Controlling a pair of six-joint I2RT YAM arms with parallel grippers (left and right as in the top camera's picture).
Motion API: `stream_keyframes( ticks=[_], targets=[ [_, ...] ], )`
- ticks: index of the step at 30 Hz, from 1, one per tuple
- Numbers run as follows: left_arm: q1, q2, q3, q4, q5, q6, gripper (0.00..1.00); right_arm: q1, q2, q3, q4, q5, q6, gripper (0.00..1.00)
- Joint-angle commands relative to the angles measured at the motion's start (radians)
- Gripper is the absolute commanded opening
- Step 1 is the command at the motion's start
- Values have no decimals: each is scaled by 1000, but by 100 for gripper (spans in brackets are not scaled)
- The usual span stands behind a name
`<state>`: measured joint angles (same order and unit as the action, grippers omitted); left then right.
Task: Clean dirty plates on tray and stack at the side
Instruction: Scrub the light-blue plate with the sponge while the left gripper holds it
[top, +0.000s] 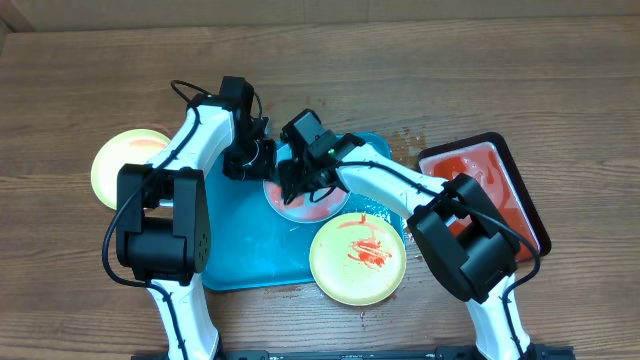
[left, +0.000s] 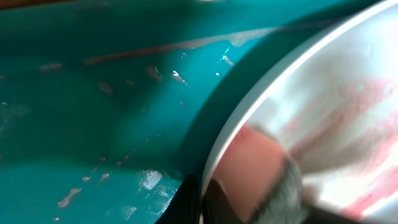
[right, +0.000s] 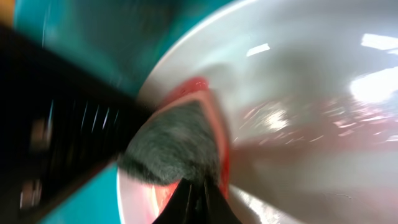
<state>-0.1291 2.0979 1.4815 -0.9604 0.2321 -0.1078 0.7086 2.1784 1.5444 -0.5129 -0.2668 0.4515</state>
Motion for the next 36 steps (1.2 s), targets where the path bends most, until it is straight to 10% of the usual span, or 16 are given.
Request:
stream_keyframes(
  ticks=[1, 23, 36],
  targets=[
    [-18, 28, -7, -4, 5, -5, 4, -58, 12, -2, 42, 135, 121, 4],
    [-18, 28, -7, -3, 5, -31, 5, -185, 12, 1, -362, 394, 104, 4],
    [-18, 28, -7, 2, 5, -47, 4, -71, 12, 0, -369, -226, -94, 4]
  ],
)
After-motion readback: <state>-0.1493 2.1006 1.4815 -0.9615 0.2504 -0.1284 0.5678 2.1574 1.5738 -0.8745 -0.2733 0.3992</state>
